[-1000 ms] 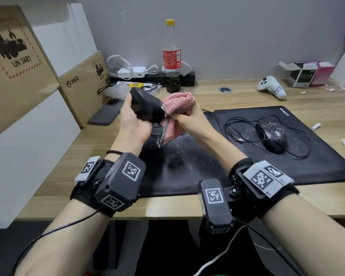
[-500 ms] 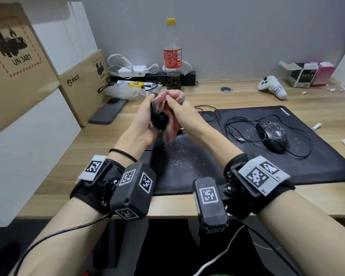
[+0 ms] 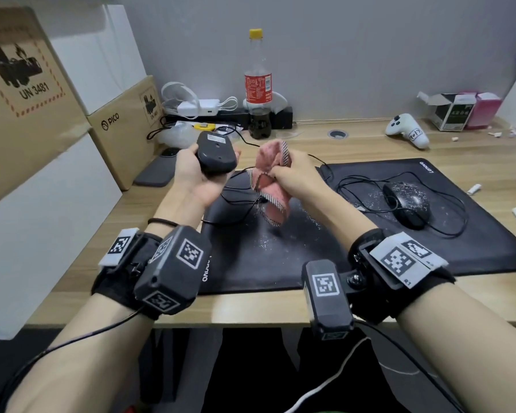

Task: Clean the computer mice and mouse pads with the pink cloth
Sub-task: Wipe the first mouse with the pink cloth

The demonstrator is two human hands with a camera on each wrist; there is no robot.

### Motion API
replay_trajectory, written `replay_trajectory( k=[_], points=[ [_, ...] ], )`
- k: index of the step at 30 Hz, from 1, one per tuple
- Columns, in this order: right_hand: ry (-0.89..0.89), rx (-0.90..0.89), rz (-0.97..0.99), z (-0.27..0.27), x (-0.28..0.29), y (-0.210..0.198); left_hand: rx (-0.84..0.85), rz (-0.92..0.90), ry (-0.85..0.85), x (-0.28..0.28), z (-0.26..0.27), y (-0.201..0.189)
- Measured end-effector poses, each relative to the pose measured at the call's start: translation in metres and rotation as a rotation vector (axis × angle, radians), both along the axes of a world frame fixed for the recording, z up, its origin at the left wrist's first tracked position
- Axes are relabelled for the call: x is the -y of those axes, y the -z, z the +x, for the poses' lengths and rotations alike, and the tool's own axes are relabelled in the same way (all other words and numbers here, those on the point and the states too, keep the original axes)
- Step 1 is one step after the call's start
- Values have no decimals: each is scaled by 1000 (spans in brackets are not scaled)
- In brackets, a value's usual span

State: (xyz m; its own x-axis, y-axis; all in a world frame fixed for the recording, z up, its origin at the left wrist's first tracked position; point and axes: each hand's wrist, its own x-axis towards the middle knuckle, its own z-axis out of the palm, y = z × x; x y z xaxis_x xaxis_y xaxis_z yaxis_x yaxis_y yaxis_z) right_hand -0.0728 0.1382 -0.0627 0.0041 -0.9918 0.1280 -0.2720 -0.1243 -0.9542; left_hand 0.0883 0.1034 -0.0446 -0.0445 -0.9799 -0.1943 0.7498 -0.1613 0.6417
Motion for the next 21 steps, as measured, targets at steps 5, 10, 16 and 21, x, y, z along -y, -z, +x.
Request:
replay_trajectory(
  k=[5,10,16,21],
  points=[
    [72,262,21,21,21,-12,107,5,7,-2,-9,11],
    [98,286,20,33,28,-15,171,-141,68,-7,-20,9],
    [111,495,-176,18,18,-24,301,-117,5,-5,-16,16],
    [89,952,-89,18,17,-42,203,-95,124,-15,-24,18]
  ],
)
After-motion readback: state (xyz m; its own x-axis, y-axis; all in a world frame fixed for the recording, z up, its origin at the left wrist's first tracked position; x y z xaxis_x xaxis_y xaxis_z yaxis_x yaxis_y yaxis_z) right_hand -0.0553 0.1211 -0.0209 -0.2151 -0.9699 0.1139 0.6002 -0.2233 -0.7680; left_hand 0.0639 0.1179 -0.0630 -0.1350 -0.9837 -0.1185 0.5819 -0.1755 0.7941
